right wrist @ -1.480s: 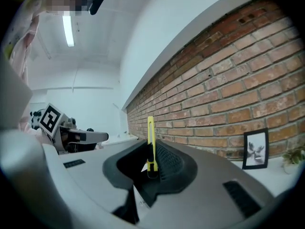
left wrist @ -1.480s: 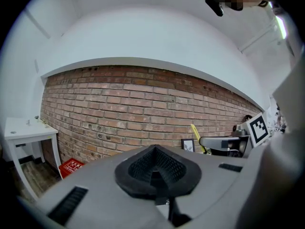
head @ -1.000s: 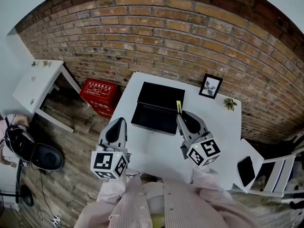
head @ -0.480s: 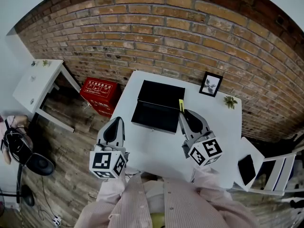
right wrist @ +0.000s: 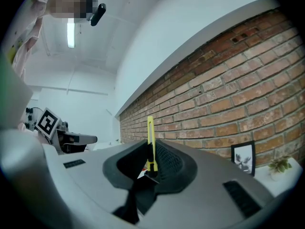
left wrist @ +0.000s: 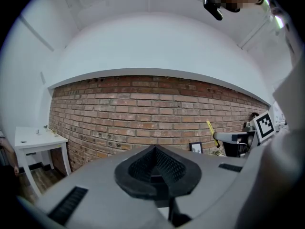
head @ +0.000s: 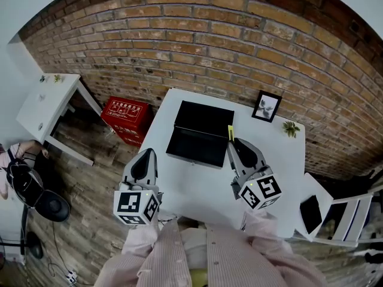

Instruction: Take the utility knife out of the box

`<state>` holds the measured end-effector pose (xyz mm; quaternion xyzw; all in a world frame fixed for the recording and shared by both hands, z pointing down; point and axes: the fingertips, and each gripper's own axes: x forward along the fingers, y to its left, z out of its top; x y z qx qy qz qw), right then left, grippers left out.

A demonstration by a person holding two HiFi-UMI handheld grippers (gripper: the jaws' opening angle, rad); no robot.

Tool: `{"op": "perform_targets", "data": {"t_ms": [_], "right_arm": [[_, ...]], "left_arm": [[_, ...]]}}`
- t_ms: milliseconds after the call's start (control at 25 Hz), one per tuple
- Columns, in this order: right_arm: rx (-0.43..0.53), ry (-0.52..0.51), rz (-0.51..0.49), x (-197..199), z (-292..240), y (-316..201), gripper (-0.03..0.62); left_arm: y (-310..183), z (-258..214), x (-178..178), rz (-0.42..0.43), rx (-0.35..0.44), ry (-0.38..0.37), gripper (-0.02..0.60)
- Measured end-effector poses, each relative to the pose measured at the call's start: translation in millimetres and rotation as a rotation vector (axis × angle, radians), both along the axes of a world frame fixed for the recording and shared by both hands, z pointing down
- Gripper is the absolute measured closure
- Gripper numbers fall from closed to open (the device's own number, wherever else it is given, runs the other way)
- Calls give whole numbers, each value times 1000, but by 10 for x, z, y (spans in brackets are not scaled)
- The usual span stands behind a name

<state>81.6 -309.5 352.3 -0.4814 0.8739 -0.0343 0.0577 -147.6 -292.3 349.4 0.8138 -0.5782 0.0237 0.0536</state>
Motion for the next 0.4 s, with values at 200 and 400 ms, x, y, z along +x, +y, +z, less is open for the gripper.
{"op": "perform_targets", "data": {"t_ms": [200,400], "right_arm": [[-2,-3,9,30,-12,-12,540],[-9,1,13,44,32,-6,540]], "left_arm": [[-18,39,-9,-6,-14,-1,589],[-7,63,-14,-4,-21,-1,589]]}}
